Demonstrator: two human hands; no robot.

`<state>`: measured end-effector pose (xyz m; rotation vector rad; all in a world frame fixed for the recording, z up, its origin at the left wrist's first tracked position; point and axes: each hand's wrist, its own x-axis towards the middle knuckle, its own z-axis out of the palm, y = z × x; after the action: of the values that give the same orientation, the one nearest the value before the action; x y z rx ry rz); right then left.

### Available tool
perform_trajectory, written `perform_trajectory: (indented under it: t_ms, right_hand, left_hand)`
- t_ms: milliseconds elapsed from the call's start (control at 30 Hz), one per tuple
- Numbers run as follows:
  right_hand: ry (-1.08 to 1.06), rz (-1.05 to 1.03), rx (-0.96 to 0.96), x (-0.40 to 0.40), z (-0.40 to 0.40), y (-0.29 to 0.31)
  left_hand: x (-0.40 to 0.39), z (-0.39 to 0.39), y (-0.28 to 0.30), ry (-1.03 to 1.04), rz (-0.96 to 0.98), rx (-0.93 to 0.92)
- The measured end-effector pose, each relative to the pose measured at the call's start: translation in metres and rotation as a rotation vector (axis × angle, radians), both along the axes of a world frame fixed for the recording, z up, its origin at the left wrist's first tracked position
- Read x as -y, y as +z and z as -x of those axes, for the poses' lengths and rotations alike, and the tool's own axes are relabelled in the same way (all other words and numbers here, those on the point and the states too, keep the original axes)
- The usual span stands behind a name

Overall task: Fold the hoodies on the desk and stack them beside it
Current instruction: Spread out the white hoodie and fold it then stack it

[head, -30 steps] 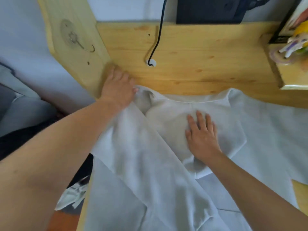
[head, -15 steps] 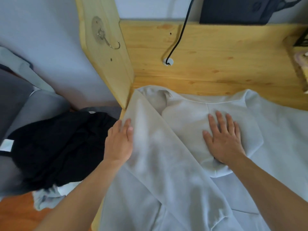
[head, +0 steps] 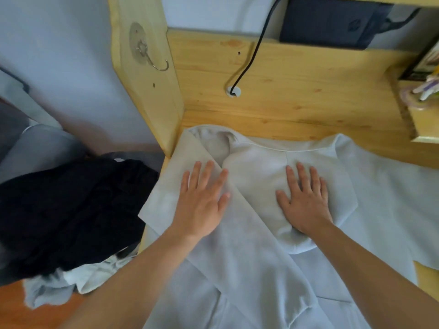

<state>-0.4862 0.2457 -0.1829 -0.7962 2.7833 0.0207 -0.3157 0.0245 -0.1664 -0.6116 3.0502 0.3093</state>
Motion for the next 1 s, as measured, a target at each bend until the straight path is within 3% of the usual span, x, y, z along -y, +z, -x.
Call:
perform_trajectory:
  t_ms: [100, 433, 533, 633, 700, 767, 900, 1000]
  right_hand:
    - [-0.023, -0.003, 0.005, 0.000, -0.002, 0.000]
    - [-0.090, -0.011, 0.035, 0.033, 0.077, -0.012]
    - [-0.051, 0.013, 0.084, 0.032, 0.085, -0.007]
    - [-0.056, 0.213, 0.068, 0.006, 0.058, 0.014]
    - [-0.081, 0.351, -0.045, -0.035, 0.012, 0.029]
    - [-0.136, 0.402, -0.113, -0.088, -0.055, 0.034]
    - [-0.234, 0.103, -0.014, -0.198, -0.162, 0.019]
    - [-0.229, -0.120, 0.072, -0.251, -0.176, 0.007]
  left_hand:
    - [-0.017, 0.040, -0.018, 0.089, -0.076, 0.125]
    - [0.016, 0.139, -0.034, 0.153, -0.041, 0.159]
    - [0.010, 0.137, -0.033, 0.187, -0.075, 0.218]
    - [-0.023, 0.084, -0.022, 0.190, -0.095, 0.132]
    - [-0.054, 0.021, -0.009, 0.151, -0.095, 0.008]
    - [-0.080, -0.051, 0.000, 0.135, -0.099, -0.001]
    - [-0.110, -0.173, -0.016, 0.176, -0.117, 0.227]
    - [-0.116, -0.211, -0.023, 0.148, -0.135, 0.355]
